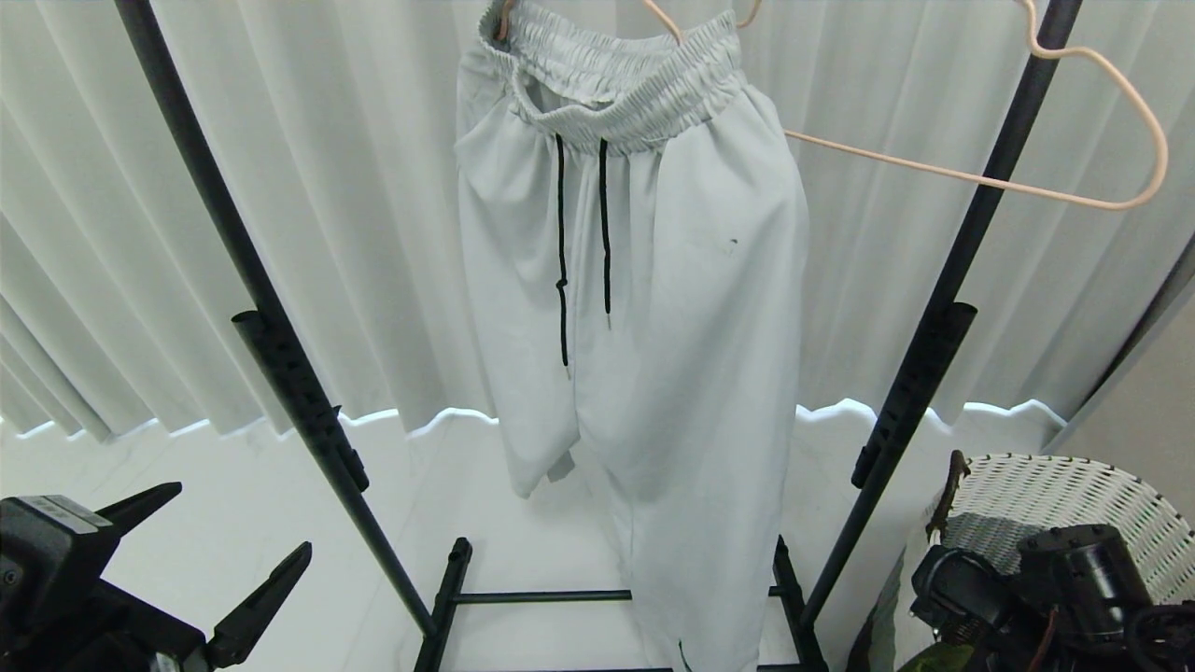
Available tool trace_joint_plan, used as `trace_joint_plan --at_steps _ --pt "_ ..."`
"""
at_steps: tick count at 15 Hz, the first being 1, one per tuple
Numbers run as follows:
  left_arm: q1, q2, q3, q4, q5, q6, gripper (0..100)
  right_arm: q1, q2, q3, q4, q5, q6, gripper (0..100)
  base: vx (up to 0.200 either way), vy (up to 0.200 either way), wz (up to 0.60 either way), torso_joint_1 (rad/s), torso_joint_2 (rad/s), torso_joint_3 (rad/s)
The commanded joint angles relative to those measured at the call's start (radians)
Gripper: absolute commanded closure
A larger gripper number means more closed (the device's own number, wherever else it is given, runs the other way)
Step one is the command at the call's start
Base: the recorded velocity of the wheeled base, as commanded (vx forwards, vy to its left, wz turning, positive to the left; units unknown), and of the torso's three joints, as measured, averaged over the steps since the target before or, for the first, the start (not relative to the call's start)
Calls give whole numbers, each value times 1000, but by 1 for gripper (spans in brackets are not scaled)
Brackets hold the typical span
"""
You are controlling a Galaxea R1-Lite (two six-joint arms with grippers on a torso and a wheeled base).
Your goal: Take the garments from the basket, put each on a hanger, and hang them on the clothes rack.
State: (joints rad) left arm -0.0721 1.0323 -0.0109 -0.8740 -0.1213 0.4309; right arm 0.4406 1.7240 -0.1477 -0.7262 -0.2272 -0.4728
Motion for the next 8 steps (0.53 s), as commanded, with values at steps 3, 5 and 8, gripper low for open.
trace_joint_plan --at_steps 3,5,8 --pt "0 -2 5 0 0 0 0 1 29 13 2 -38 -1 0 0 0 0 0 0 0" --pt "0 -5 5 0 0 0 0 0 39 20 2 -98 3 0 0 0 0 0 0 0" --pt "0 -6 6 0 0 0 0 0 32 23 2 -133 3 0 0 0 0 0 0 0"
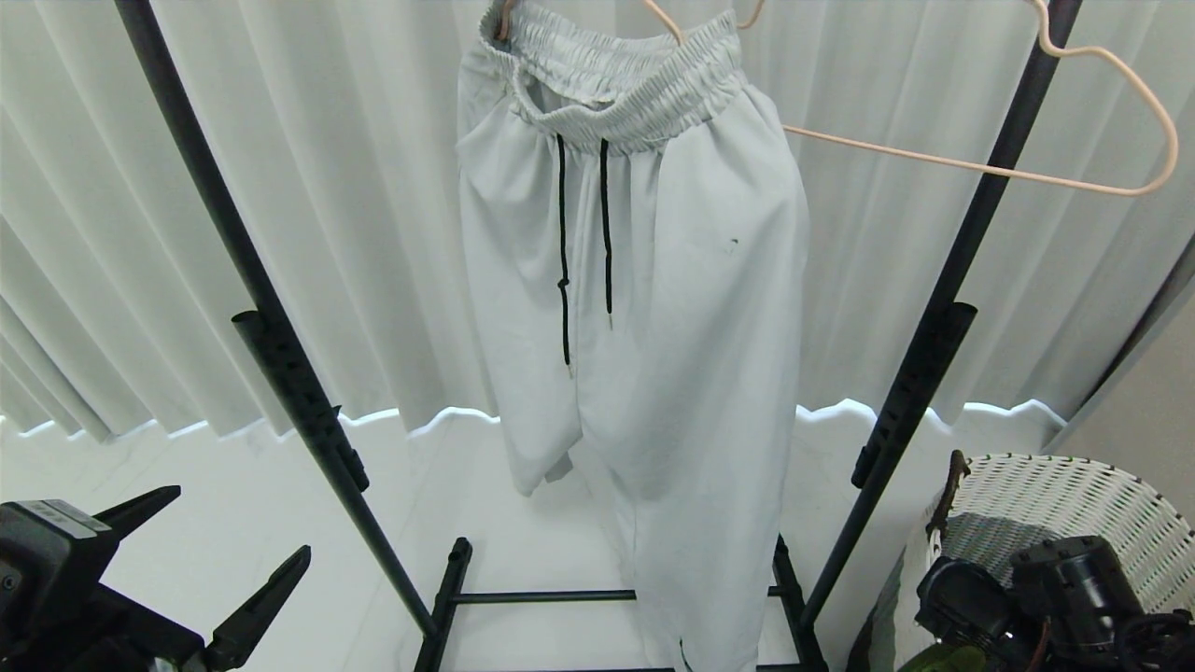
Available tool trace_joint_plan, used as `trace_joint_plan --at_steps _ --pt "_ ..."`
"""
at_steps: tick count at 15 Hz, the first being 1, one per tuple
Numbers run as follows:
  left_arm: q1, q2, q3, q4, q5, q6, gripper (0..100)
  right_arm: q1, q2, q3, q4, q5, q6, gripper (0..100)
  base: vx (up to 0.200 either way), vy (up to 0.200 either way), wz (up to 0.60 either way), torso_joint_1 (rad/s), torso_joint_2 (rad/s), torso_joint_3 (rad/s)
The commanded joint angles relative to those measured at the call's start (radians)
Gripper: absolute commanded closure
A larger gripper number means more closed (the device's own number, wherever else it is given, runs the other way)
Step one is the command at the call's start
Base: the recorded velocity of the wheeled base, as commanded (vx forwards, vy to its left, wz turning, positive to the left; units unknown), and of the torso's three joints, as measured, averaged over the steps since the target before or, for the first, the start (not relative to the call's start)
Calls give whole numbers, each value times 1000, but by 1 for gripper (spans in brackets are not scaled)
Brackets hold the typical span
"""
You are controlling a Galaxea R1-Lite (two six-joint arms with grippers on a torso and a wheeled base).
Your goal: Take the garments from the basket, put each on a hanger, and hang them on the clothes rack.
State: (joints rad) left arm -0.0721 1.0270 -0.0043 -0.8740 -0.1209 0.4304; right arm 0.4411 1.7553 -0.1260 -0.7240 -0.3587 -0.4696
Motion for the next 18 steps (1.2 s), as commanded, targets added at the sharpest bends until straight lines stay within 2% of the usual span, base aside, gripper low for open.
trace_joint_plan --at_steps 1,5,6,10,13,15,17,18 --pt "0 -1 0 0 0 -1 0 -1 0 9 -2 -17 2 0 0 0 0 0 0 0" --pt "0 -1 0 0 -2 -1 0 -1 -5 28 -2 -19 3 0 0 0 0 0 0 0" --pt "0 -1 0 0 0 -1 0 1 -5 34 -3 -19 6 100 0 0 0 0 0 0" --pt "0 5 0 0 -2 -1 0 -1 -54 28 -5 -20 23 100 0 0 0 0 0 0" --pt "0 15 0 1 -3 -1 0 -5 -192 -1 5 -29 40 100 0 0 0 0 0 0" --pt "0 33 0 0 -3 1 0 -8 -290 -90 78 -29 39 100 0 0 0 0 0 0" --pt "0 44 0 0 -3 56 0 -8 -373 -225 232 -28 39 100 0 0 0 0 0 0" --pt "0 48 0 0 -6 71 0 -7 -425 -345 360 -28 39 100 0 0 0 0 0 0"
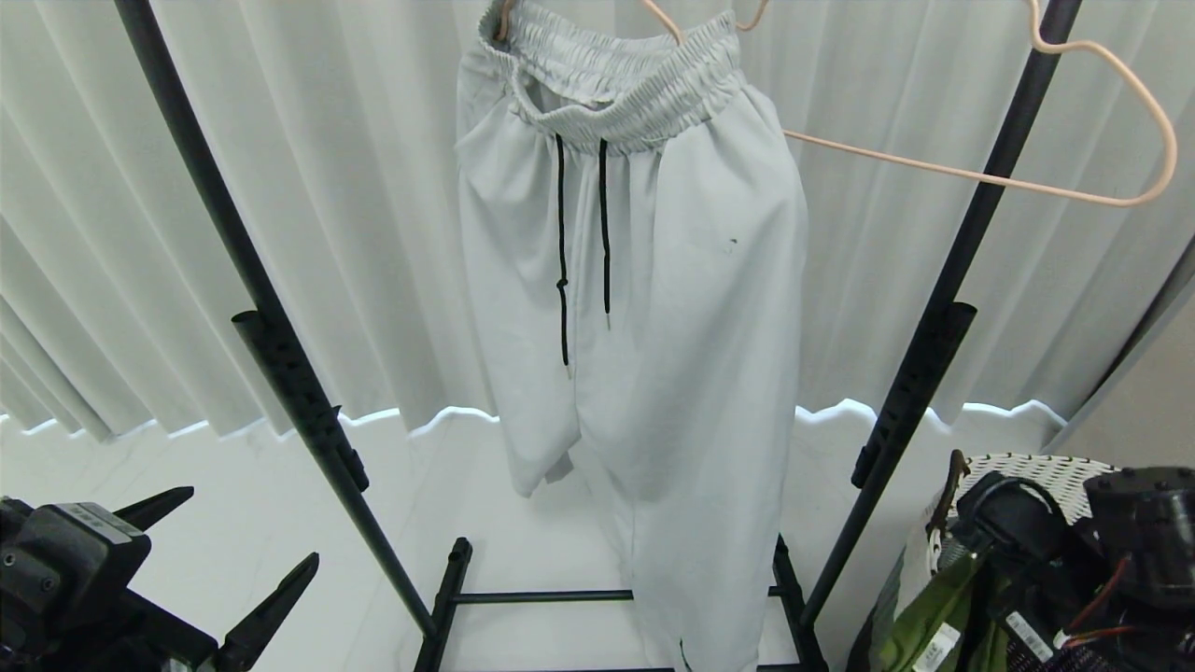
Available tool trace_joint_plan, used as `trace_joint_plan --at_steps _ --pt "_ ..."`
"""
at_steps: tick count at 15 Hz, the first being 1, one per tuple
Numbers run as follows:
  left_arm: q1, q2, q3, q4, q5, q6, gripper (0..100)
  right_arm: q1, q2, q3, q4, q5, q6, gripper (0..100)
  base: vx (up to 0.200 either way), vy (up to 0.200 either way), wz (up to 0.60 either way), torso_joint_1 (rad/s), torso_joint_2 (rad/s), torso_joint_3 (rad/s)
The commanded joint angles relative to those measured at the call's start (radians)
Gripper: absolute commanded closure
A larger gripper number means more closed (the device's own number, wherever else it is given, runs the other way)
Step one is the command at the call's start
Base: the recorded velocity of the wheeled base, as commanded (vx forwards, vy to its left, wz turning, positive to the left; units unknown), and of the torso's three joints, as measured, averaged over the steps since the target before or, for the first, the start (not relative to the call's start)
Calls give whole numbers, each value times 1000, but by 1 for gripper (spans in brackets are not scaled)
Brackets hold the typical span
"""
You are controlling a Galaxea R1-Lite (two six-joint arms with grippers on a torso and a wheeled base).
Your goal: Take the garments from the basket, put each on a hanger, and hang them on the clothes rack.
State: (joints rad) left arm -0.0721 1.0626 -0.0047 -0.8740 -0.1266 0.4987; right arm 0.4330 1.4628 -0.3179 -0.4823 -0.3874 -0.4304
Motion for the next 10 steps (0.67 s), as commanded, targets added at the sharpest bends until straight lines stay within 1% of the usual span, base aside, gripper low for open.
trace_joint_plan --at_steps 1,2,3,5,8,10 --pt "0 20 -1 0 -1 3 0 6 -168 -240 209 1 -1 100 0 0 0 0 0 0" --pt "0 24 -1 0 1 3 0 7 -190 -288 261 1 -1 100 0 0 0 0 0 0" --pt "0 22 0 0 4 3 0 16 -229 -357 360 1 -1 100 -200 0 0 7 -2 7" --pt "0 22 0 0 4 -2 0 61 -282 -405 450 1 -2 100 -200 0 0 5 0 -7" --pt "0 22 0 0 2 1 0 122 -325 -457 531 1 -2 100 -200 0 0 -4 2 1" --pt "0 20 0 0 1 0 0 158 -329 -494 556 1 -2 100 -200 0 0 5 5 -5"
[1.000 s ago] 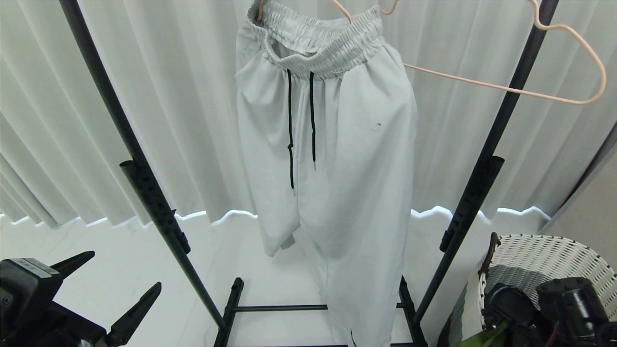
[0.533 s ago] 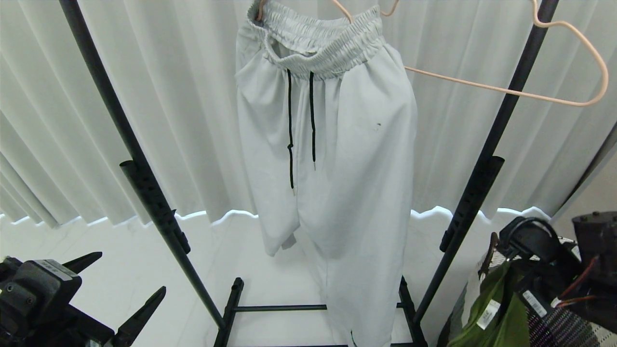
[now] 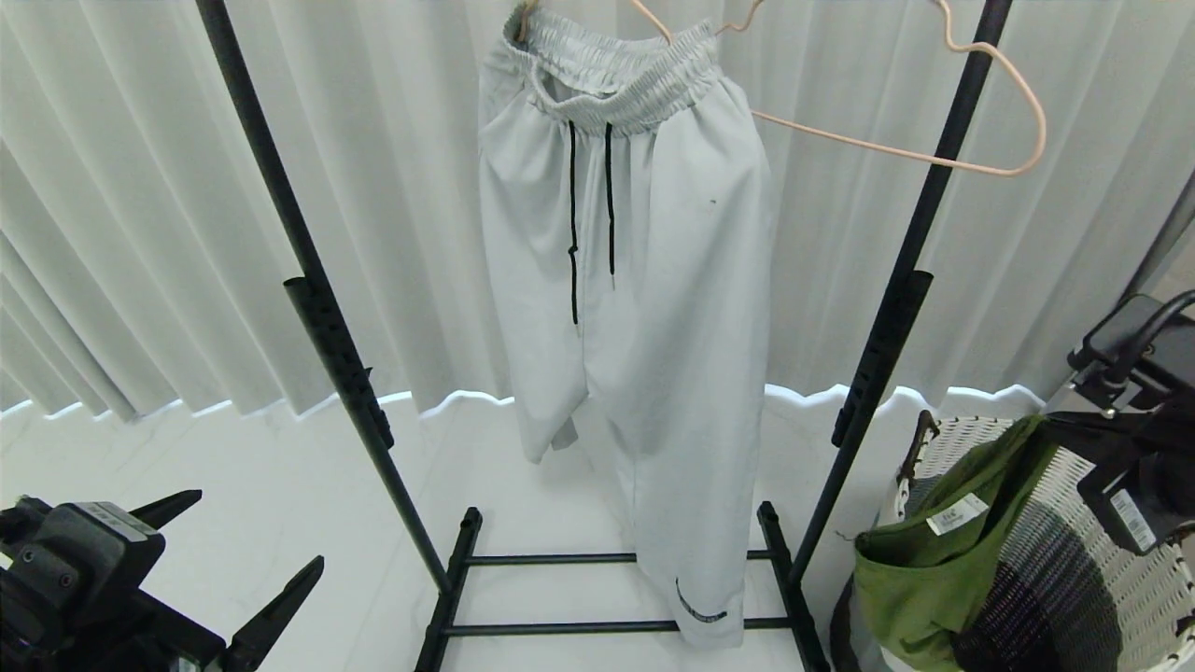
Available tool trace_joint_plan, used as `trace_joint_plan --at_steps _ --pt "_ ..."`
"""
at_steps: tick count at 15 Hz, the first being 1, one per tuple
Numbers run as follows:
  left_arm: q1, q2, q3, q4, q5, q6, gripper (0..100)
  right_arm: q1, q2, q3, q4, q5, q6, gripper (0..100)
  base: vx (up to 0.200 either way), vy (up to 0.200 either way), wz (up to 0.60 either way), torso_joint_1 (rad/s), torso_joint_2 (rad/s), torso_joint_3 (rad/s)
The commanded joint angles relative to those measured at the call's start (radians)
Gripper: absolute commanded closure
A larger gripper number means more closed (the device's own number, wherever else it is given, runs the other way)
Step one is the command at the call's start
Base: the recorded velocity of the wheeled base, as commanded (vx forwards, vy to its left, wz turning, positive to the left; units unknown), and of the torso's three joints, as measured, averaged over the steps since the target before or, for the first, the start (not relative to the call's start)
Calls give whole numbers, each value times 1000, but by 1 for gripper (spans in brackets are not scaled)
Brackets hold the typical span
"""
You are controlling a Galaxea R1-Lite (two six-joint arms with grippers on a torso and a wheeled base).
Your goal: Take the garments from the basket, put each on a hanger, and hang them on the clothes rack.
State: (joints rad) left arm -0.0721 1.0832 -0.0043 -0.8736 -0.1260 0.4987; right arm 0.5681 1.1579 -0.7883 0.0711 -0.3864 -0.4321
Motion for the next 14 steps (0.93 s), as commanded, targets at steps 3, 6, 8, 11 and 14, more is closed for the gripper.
trace_joint_plan --at_steps 3,6,8,11,14 --pt "-2 0 -3 -1 -6 0 0 78 -7 -71 7 0 0 100 -133 0 0 3 2 0" --pt "-77 0 -10 -1 -11 -8 0 177 13 -124 7 3 4 100 0 0 0 0 0 0" --pt "-206 14 -33 -1 -21 -48 0 276 40 -164 -2 9 38 100 0 0 0 0 0 0" --pt "-477 61 -109 -1 -15 -186 0 409 86 -224 -2 9 142 100 0 0 0 0 0 0" --pt "-584 215 -218 -8 -18 -220 0 455 112 -270 -14 11 145 100 0 0 0 0 0 0"
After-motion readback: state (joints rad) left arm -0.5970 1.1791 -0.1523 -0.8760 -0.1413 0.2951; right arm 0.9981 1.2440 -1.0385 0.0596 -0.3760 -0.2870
